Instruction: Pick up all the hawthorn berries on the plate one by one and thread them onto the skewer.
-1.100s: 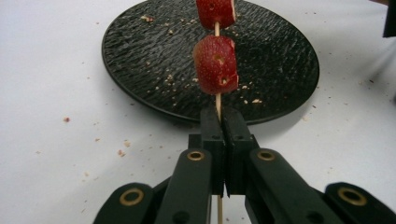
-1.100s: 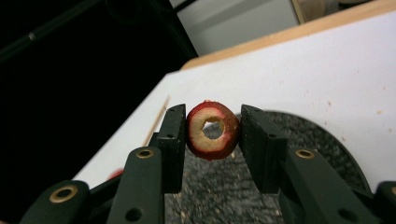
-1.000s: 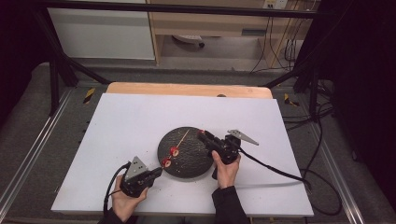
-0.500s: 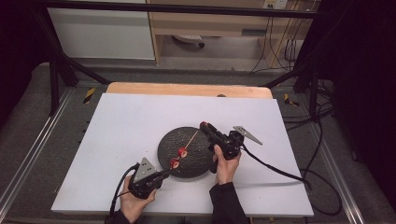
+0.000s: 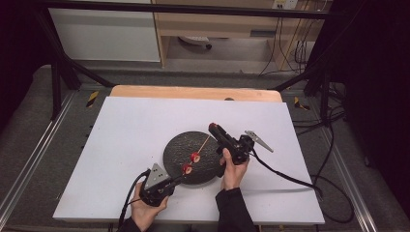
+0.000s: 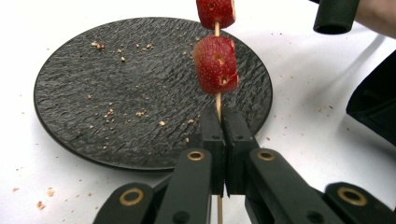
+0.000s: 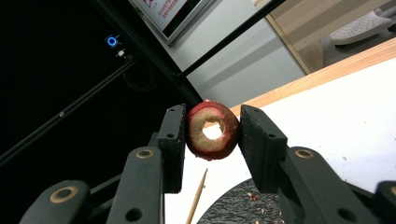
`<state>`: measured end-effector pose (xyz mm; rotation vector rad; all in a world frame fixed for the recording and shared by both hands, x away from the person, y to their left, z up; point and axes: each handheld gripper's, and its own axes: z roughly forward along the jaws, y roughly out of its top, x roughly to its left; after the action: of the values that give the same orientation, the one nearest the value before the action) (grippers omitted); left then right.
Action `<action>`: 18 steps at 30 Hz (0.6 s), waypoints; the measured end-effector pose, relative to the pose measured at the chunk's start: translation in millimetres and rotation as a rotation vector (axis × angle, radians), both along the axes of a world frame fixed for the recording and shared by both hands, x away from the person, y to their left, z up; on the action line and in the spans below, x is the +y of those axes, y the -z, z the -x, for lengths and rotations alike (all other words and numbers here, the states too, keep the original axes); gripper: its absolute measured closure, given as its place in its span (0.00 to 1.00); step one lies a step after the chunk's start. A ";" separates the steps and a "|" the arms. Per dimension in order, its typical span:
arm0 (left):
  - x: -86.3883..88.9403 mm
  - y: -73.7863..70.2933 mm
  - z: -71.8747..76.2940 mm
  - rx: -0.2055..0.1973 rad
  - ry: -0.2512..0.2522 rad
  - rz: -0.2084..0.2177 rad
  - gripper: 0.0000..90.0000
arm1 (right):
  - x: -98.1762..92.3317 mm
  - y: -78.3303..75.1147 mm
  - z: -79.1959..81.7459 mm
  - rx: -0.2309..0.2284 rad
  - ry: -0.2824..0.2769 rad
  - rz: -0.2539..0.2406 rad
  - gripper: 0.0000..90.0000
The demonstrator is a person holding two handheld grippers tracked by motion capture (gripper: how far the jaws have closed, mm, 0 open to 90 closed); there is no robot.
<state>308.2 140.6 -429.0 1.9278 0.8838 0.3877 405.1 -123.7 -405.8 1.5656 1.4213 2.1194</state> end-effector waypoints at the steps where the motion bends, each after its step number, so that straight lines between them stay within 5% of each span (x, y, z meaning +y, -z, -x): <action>1: -0.8 -0.2 0.0 -0.002 -0.001 0.003 0.98 | 0.3 -0.1 -0.1 0.003 -0.002 -0.004 0.70; 18: -5.9 -2.3 -0.4 0.007 -0.023 0.040 0.98 | -0.7 -1.8 0.0 -0.006 -0.001 -0.017 0.70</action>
<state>308.7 134.7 -426.7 1.8849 0.9127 0.3743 405.1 -124.5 -403.9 1.5639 1.4069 2.1403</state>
